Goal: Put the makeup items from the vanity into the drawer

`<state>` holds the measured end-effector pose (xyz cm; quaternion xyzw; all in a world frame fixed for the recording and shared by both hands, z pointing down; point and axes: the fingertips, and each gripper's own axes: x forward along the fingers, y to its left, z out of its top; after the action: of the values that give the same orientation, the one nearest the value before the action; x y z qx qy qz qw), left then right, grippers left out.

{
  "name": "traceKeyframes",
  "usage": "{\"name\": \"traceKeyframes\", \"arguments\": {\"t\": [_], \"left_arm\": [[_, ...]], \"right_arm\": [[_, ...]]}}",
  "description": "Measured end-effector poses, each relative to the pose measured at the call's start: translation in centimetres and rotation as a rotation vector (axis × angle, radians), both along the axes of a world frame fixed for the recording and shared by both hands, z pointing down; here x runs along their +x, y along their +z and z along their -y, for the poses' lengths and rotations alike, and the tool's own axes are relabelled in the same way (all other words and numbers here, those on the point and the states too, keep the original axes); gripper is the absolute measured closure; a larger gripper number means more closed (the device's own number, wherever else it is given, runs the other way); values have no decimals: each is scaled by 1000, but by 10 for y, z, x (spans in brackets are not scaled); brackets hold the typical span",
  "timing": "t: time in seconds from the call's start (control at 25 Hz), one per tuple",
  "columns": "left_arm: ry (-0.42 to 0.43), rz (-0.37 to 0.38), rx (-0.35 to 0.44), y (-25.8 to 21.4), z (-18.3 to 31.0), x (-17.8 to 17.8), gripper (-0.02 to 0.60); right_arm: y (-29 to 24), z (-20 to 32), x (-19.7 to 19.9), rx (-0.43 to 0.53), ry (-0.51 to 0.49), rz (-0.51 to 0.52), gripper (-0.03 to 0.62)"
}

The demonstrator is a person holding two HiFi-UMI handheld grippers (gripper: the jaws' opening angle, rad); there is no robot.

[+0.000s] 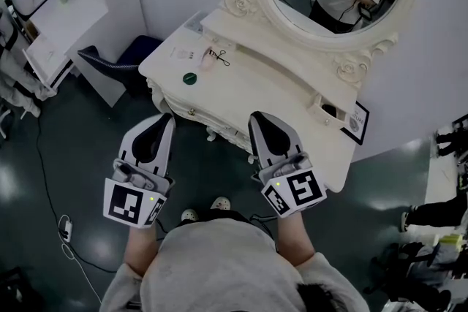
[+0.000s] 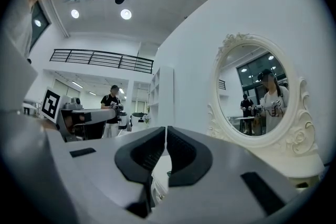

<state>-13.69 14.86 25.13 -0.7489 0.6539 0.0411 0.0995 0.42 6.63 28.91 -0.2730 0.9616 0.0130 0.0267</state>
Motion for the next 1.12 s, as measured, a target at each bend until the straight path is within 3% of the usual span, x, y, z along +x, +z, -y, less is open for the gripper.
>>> {"name": "traceKeyframes", "arguments": {"t": [0.16, 0.6, 0.76, 1.12], "left_arm": [[1, 12, -26, 5, 6, 1, 568], [-48, 14, 7, 0, 23, 11, 566], [-52, 24, -23, 8, 23, 13, 566], [-45, 20, 0, 3, 43, 13, 566]], "right_arm": [[0, 8, -1, 3, 0, 0, 569], [3, 32, 4, -13, -43, 39, 568], [5, 34, 6, -17, -54, 46, 568], [7, 50, 4, -25, -51, 49, 568]]}}
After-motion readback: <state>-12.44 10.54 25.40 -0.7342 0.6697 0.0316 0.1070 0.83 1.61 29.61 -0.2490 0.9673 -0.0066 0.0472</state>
